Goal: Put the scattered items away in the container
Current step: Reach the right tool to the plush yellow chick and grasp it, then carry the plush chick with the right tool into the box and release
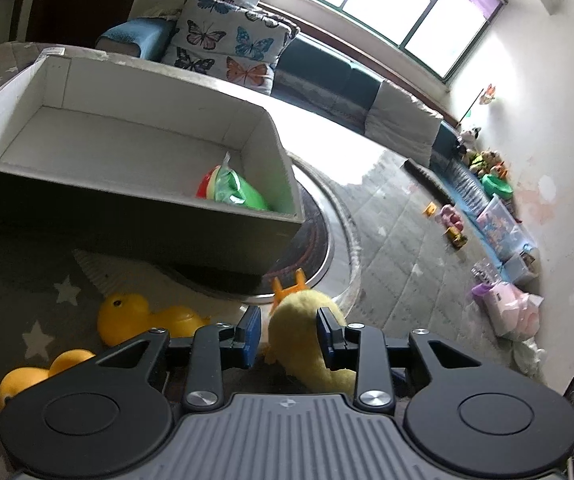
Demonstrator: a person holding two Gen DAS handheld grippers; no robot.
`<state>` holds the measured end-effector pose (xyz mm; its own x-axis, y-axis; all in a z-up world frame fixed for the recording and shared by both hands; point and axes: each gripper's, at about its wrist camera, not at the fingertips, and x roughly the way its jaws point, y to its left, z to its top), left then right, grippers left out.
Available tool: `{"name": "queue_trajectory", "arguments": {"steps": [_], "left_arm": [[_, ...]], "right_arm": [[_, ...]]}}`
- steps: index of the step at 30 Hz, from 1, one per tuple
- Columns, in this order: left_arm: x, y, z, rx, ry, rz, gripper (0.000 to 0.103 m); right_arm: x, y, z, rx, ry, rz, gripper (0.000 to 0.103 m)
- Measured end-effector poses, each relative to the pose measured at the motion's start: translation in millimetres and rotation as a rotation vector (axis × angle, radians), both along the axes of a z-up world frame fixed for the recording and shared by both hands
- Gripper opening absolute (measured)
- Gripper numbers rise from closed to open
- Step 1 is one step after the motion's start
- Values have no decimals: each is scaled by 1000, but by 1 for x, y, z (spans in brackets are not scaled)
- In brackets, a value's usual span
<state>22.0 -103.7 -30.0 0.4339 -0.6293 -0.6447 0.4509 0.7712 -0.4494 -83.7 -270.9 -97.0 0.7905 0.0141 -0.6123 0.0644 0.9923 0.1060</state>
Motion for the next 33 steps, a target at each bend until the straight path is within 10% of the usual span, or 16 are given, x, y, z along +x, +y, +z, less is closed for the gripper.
{"name": "queue_trajectory", "arguments": {"steps": [33], "left_arm": [[22,-27,-10,-39,67,11,37]], "right_arm": [[4,-9,3,10,10,41,50]]}}
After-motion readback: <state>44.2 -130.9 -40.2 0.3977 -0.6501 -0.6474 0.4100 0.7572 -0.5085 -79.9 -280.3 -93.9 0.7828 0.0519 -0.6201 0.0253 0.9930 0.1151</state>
